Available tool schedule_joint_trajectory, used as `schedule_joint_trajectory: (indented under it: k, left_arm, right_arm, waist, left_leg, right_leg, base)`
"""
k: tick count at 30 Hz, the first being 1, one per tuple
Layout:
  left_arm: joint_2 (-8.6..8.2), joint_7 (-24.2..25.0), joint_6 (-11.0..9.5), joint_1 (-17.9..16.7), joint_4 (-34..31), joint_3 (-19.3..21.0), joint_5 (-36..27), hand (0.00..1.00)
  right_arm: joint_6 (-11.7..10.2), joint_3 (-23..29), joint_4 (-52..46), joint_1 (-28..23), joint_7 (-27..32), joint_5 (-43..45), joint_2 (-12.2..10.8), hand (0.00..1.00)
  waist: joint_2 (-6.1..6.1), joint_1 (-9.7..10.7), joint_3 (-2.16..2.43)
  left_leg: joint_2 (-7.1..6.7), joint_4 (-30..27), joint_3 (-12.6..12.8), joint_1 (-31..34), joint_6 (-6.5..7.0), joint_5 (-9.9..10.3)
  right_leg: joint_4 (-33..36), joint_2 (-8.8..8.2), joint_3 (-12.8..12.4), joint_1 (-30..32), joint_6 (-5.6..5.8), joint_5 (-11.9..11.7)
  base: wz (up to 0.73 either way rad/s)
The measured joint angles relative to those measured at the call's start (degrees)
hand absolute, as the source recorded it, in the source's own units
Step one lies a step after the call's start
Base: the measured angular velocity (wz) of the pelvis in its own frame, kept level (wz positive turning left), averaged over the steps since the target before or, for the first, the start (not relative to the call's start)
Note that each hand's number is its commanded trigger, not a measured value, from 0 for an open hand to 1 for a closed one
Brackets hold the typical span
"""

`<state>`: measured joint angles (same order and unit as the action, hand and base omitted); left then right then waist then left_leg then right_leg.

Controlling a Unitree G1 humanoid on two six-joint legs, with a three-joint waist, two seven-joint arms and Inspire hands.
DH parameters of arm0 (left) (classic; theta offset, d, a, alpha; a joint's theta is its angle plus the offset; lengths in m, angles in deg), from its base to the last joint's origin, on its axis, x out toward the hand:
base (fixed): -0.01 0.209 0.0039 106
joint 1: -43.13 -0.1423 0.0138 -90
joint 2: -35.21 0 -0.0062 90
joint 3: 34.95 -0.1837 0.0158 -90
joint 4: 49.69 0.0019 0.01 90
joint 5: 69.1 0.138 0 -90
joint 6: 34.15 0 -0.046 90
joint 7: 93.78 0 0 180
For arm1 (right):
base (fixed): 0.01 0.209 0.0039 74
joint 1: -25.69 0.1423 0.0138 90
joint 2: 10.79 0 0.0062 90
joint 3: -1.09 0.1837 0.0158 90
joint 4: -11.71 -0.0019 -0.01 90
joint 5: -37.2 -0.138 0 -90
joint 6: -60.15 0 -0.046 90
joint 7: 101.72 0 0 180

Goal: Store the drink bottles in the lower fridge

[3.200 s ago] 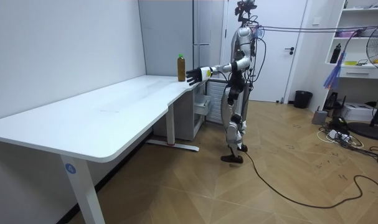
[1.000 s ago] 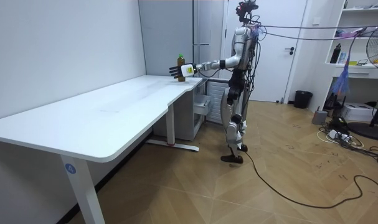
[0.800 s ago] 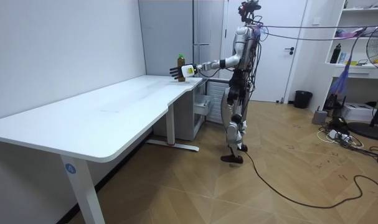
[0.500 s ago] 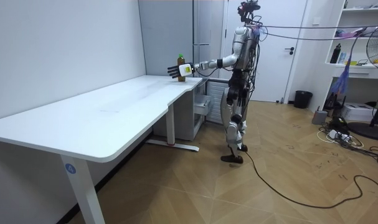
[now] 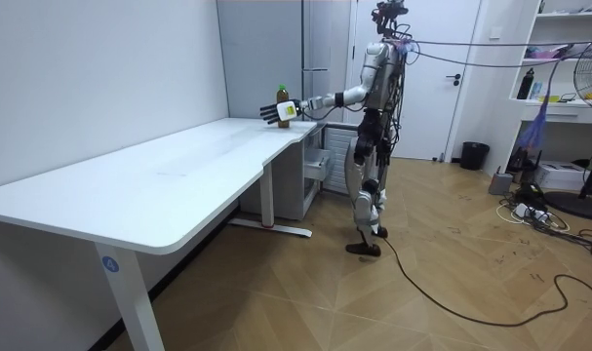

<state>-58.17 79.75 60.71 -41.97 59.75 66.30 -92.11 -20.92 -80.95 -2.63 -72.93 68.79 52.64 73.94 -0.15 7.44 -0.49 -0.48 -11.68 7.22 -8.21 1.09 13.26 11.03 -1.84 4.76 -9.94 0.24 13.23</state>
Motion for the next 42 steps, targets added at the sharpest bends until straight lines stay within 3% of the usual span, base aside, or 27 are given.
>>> schedule_joint_trajectory:
  k: [3,10,16,20,24,25,26,27,42]
  left_arm:
    - [0.21,0.97,0.12,0.87,0.0,-0.2,0.01,0.0]
    - [0.28,2.16,0.23,2.45,0.0,-0.41,-0.06,0.0]
    - [0.53,2.63,0.24,2.51,0.03,-0.41,-2.37,0.0]
    - [1.6,2.67,0.24,2.6,0.03,-0.41,-3.11,0.0]
    - [2.12,2.64,0.24,2.62,0.02,-0.39,-3.2,0.0]
    - [2.15,2.64,0.24,2.76,0.02,-0.39,-3.2,0.29]
    - [2.15,2.63,0.24,2.89,0.01,-0.39,-3.41,0.82]
    - [2.15,2.62,0.24,3.07,0.01,-0.39,-3.66,0.98]
    - [2.16,2.89,0.35,3.7,0.04,-0.48,-3.88,1.0]
  right_arm:
    - [0.82,-0.02,-0.06,0.36,-0.01,1.08,0.05,0.0]
    - [1.22,-0.01,-0.07,0.52,0.04,1.15,0.56,0.0]
    - [1.01,-0.01,-0.06,0.97,0.05,1.14,0.62,0.0]
    - [0.99,0.0,-0.01,1.67,0.09,1.14,0.65,0.0]
    - [1.16,0.01,-0.02,1.7,0.07,1.51,0.71,0.0]
    - [1.14,0.01,-0.02,1.73,0.06,2.09,0.7,0.0]
    - [1.14,0.04,-0.02,1.72,0.06,2.47,0.7,0.0]
    - [1.13,0.04,-0.02,1.75,0.1,2.73,0.7,0.0]
    - [0.89,0.05,0.15,1.88,0.71,2.79,0.7,0.0]
  waist:
    - [-0.77,0.35,-0.24]
    - [-1.97,0.48,0.2]
    - [-1.32,0.35,0.04]
    - [-0.88,0.55,-0.24]
    - [-0.81,0.68,-0.14]
    - [-0.85,0.71,-0.1]
    - [-0.88,0.7,-0.08]
    - [-0.9,0.68,-0.07]
    - [-0.97,0.63,0.0]
  left_leg:
    - [0.18,0.05,0.01,0.08,0.02,0.05]
    - [0.28,-0.15,0.27,0.58,-0.01,0.01]
    - [0.26,-0.25,0.46,0.4,-0.01,0.01]
    - [0.29,-0.55,0.45,0.73,0.0,0.03]
    - [0.28,-0.62,0.45,1.31,0.01,0.04]
    - [0.28,-0.83,0.44,1.65,0.01,0.04]
    - [0.28,-0.83,0.42,1.74,0.01,0.04]
    - [0.29,-0.78,0.41,1.72,0.01,0.04]
    - [0.33,-0.92,0.41,1.53,0.01,0.03]
  right_leg:
    - [0.71,0.17,-0.08,0.31,-0.05,-0.09]
    - [0.92,0.23,-0.18,1.18,-0.1,-0.12]
    - [0.75,0.27,-0.83,0.99,-0.1,-0.12]
    - [0.77,0.32,-1.09,1.15,-0.11,-0.12]
    - [0.78,0.33,-0.96,1.69,-0.11,-0.12]
    - [0.79,0.31,-0.93,1.93,-0.12,-0.13]
    - [0.8,0.31,-0.96,2.04,-0.12,-0.13]
    - [0.79,0.32,-0.95,2.05,-0.12,-0.13]
    - [1.19,0.33,-1.0,2.1,-0.13,-0.14]
  base:
    - [-0.03]
    - [-0.02]
    - [-0.01]
    - [0.0]
    - [0.0]
    - [0.0]
    - [0.0]
    - [0.0]
    - [0.0]
